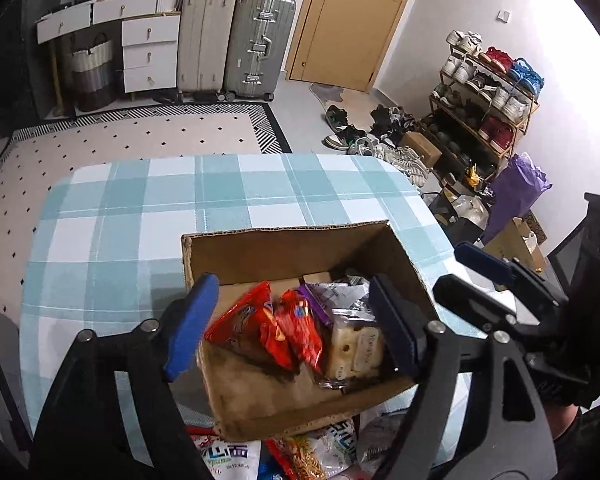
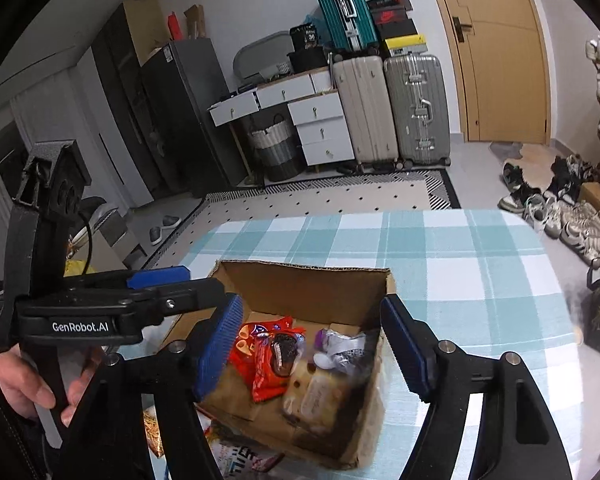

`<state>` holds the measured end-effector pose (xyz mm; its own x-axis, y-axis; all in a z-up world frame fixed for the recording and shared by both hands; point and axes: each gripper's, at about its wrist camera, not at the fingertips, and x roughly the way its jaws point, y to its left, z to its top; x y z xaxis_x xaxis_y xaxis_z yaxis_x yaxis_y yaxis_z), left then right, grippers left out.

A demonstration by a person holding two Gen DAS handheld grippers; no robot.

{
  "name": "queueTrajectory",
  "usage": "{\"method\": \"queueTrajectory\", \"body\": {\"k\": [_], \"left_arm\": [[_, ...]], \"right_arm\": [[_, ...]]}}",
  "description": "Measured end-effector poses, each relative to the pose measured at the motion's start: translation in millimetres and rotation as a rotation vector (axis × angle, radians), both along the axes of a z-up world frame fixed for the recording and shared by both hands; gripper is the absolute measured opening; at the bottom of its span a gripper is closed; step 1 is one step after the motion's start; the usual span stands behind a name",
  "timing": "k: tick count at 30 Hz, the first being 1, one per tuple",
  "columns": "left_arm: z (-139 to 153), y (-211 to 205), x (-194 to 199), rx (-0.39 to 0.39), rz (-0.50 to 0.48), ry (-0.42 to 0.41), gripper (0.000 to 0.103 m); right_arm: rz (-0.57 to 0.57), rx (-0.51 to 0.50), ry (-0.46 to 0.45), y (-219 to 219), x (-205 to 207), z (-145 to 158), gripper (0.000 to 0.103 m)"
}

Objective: Organize snacks
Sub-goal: 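Carry both snacks over the SF box and open both grippers to drop them, then withdraw both tools from the box toward the snack pile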

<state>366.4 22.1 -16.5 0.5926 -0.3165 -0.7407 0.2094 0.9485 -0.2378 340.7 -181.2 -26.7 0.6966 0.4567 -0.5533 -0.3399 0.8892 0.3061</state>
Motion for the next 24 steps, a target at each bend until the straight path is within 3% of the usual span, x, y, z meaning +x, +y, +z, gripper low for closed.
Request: {"method": "queueTrajectory", "body": {"k": [24], "left_arm": [[59,-15,-106,0.062,0.004,-0.102,0.083]], "right_arm": [[0.043,-0.010,-0.093,0,-94,51,0.073]]}}
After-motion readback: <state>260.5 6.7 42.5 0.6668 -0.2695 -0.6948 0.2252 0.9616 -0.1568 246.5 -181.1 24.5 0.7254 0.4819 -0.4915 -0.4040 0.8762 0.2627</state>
